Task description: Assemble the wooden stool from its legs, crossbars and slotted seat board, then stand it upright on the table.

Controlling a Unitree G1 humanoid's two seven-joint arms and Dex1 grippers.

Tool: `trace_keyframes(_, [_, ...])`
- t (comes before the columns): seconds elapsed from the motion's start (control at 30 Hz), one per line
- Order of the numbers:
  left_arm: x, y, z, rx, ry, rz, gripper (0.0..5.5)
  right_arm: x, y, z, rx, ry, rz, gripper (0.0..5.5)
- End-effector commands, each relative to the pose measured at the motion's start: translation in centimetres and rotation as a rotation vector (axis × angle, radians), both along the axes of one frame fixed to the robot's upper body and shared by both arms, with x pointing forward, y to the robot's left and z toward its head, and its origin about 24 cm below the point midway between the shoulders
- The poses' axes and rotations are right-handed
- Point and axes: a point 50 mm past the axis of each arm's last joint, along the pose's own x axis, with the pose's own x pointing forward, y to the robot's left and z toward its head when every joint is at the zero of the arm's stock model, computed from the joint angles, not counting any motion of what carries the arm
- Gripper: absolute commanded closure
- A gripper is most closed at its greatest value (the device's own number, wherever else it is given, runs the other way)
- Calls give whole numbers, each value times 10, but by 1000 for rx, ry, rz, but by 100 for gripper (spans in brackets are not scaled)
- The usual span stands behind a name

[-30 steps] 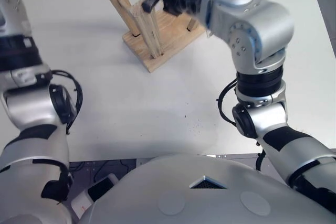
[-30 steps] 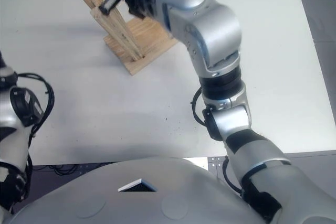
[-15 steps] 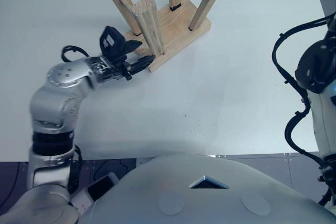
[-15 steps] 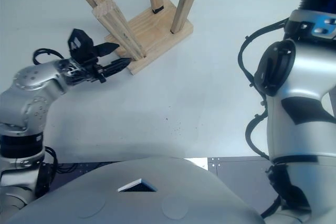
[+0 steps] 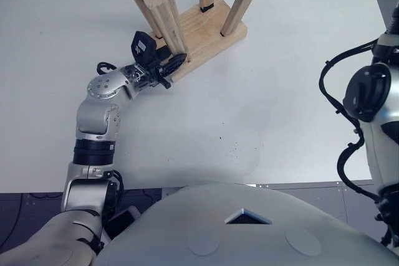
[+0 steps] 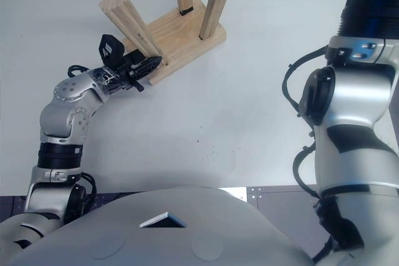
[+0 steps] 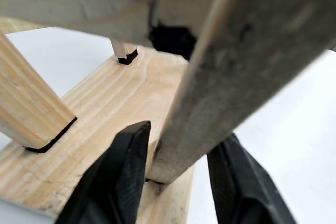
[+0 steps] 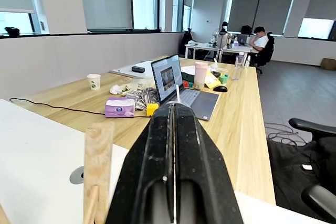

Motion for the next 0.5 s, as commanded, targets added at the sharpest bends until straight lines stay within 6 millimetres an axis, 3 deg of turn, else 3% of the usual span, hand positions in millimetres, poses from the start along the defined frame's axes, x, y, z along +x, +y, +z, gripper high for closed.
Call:
trace_keyframes(0.03, [-3, 7, 3, -155, 19, -98, 420, 1, -22, -24, -100, 69, 26, 550])
trace_keyframes(0.13, [-13, 27, -3, -186, 86, -157, 430, -13, -32, -75, -328, 252, 224, 550])
trace_keyframes(0.23, [-17, 47, 8, -288, 114, -172, 430, -32, -49, -98, -357, 395, 435, 550])
trace_keyframes(0.37, [-26, 66, 25, -403, 198, -250, 437, -53, -56, -98, -229, 502, 713, 550])
trace_keyframes(0.5, [-30, 72, 42, -485, 252, -349, 444, -59, -37, -91, -3, 562, 935, 481])
